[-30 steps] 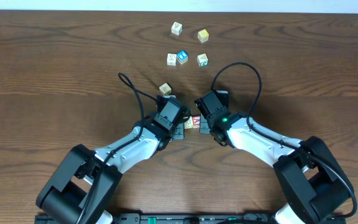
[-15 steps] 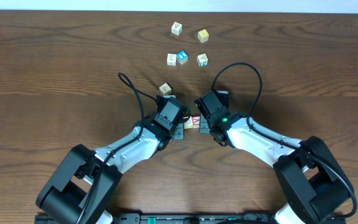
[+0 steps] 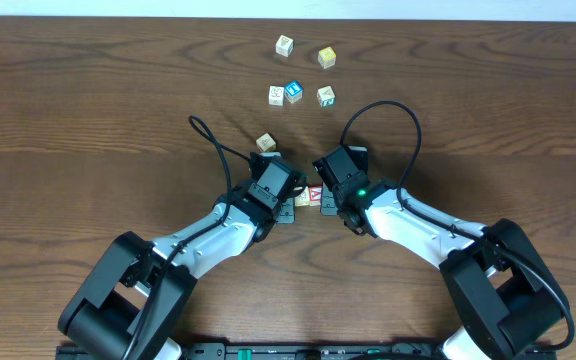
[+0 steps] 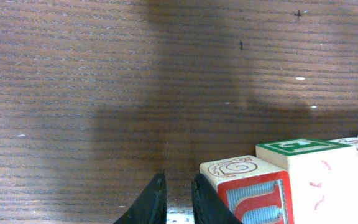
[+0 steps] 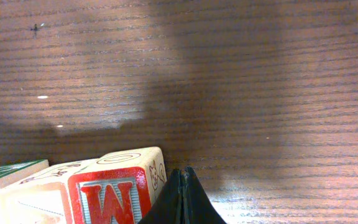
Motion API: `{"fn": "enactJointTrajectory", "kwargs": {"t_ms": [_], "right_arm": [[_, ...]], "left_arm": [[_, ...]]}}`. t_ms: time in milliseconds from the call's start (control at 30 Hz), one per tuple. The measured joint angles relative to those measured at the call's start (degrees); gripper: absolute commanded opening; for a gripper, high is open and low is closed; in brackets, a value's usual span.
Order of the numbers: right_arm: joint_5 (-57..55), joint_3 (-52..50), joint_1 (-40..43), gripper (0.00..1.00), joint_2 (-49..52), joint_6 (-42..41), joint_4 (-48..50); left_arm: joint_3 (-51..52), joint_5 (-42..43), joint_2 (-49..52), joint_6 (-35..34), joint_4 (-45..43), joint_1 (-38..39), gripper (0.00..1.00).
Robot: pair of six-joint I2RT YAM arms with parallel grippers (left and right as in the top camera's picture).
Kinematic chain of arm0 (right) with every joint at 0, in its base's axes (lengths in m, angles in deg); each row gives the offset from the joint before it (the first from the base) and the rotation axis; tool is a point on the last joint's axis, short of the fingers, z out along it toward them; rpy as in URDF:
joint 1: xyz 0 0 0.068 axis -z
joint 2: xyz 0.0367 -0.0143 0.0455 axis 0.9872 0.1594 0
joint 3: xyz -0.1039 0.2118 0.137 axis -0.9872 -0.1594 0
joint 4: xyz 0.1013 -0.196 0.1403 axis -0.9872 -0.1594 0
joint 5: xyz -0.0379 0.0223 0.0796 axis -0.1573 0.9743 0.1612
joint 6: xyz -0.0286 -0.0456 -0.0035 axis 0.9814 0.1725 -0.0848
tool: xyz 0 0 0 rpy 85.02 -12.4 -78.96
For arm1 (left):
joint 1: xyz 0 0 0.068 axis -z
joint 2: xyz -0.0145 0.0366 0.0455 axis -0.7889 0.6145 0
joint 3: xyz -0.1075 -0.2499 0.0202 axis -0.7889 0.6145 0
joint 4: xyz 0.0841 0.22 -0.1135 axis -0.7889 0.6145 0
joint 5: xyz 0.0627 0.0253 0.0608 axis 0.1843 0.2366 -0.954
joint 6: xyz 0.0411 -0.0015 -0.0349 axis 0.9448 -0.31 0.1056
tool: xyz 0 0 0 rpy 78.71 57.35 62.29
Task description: Lift 4 blocks
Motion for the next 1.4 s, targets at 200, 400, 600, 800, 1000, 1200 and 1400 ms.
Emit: {"fn": "enactJointTrajectory", "kwargs": {"t_ms": [200,400,600,800,1000,1200,1400], "right_arm": [[0.00,0.00,0.00,0.02,0.00,0.00,-0.04],[-0.11,0.00,0.00,0.01,0.00,0.00,-1.11],[-0.52,0.00,0.00,0.01,0.00,0.02,-1.53],[-0.81,0.00,0.00,0.01,0.00,0.00,-1.73],[1.11,0.00,-0.02,0.01,0.00,0.00,-1.09],[2.14,0.00,-0.02,0.01,0.00,0.00,-0.90],[2.69,0.00,-0.02,0.01,0.00,0.00,-0.83]], "left_arm": [[-0.02,0.00,0.04,0.00,0.00,0.00,0.17],[0.00,-0.04,0.07,0.22,0.00,0.00,0.26],[0.00,-0.09,0.07,0.22,0.02,0.00,0.33],[-0.02,-0.28,0.07,0.35,0.09,-0.02,0.19],[-0.02,0.74,0.07,0.42,-0.35,0.04,0.08],[-0.02,0.46,0.07,0.39,1.36,0.07,0.08],[-0.02,0.11,0.07,0.42,1.92,0.15,0.08]]}}
